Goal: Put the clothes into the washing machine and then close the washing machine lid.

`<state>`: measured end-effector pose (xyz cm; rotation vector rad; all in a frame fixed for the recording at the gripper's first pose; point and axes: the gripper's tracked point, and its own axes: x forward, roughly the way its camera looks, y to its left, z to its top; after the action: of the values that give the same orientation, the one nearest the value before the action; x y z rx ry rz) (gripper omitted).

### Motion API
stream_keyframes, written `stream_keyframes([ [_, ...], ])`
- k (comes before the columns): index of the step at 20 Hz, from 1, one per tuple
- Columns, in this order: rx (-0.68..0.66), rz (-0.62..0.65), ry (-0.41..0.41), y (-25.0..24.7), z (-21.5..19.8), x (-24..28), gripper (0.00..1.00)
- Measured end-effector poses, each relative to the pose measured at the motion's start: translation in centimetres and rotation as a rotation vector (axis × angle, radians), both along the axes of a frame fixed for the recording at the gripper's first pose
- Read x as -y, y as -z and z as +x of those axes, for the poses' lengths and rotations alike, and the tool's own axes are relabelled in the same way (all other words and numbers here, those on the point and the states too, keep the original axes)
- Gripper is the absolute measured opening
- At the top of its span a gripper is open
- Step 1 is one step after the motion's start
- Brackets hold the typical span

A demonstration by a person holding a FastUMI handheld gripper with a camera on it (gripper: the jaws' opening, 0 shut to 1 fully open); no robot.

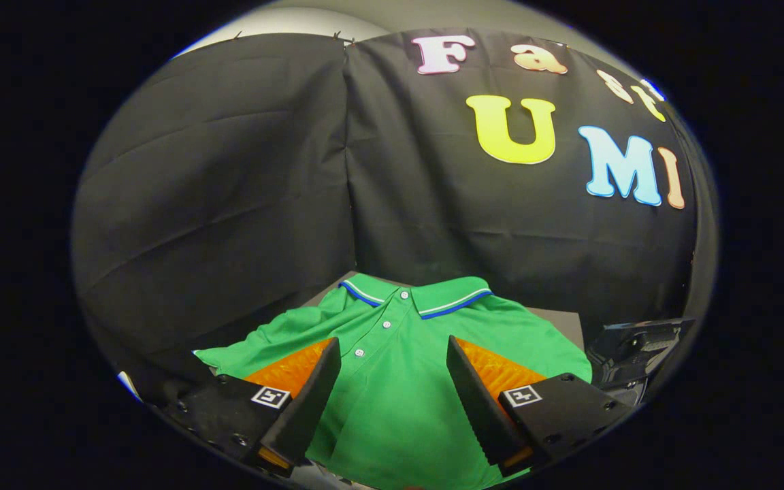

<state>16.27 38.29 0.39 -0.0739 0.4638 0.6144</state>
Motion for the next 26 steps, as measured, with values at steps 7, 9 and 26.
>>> stream_keyframes([
  [7, -0.127, -0.045, -0.006, 3.0, 1.0, -1.9, 0.98],
  [9, -0.169, -0.084, -0.029, 4.2, 1.0, -2.2, 0.98],
  [26, -0.196, -0.102, -0.085, 5.5, 0.8, -3.2, 0.23],
])
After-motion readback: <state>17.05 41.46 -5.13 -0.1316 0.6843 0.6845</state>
